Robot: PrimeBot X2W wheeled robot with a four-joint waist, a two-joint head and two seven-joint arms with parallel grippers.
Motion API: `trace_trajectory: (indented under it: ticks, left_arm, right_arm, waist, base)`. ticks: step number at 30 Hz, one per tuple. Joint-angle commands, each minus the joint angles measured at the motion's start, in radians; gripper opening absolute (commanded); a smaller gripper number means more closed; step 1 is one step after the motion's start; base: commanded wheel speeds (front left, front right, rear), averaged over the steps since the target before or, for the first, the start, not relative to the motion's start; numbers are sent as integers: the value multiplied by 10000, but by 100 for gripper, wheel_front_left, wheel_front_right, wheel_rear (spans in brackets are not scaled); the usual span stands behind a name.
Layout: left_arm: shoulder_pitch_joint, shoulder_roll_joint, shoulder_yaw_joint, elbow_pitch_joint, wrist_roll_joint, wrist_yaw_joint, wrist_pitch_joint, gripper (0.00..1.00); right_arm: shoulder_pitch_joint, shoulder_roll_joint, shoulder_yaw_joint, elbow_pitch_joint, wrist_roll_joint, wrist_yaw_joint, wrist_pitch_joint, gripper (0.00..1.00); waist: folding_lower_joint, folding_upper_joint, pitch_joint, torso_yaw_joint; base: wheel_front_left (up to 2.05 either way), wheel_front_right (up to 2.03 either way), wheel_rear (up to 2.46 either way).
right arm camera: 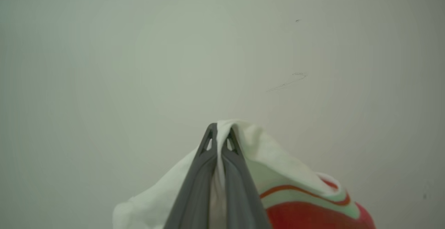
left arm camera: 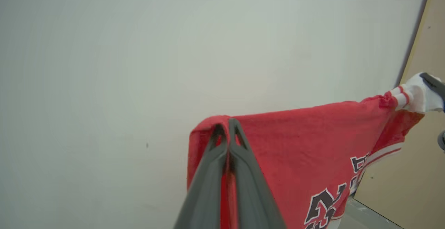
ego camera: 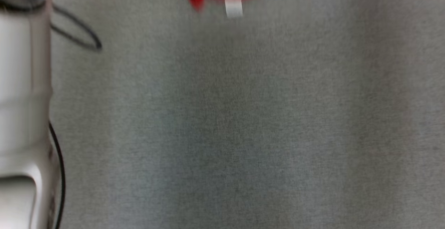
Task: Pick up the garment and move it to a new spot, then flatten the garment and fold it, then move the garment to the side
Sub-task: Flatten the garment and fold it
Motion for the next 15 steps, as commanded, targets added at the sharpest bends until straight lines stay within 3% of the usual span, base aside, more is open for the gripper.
trace_trajectory:
  ticks: [1, 5, 8, 12, 15]
  left_arm:
    - [-377, 15, -41, 469, 290, -62, -330, 0]
    - [-1623, -275, -395, 2173, 926, -218, -2007, 0]
    - [-1683, -460, -739, 3074, 961, -315, -3274, 0]
    - [-332, -555, -1483, 3582, 705, -387, -4643, 0]
    - [1431, -164, -2227, 3250, 566, -387, -5140, 0]
  right_arm:
    - [-436, 101, -92, 190, -169, 4, -350, 0]
    - [-1141, 469, -143, 828, -129, 4, -1191, 0]
    - [-535, 443, 123, 619, 304, 4, -1470, 0]
    - [1512, 20, 336, -275, 1214, 4, -1491, 0]
    - [4084, -333, 528, -1249, 1836, 4, -1420, 0]
  waist:
    - [-5, 0, 908, -85]
    - [-5, 0, 1518, -89]
    - [-5, 0, 1708, -44]
    - [-5, 0, 1412, 41]
    - [-5, 0, 823, 95]
  base:
    - [0, 0, 0]
    - [0, 0, 0]
    - [0, 0, 0]
    - [0, 0, 0]
    - [0, 0, 0]
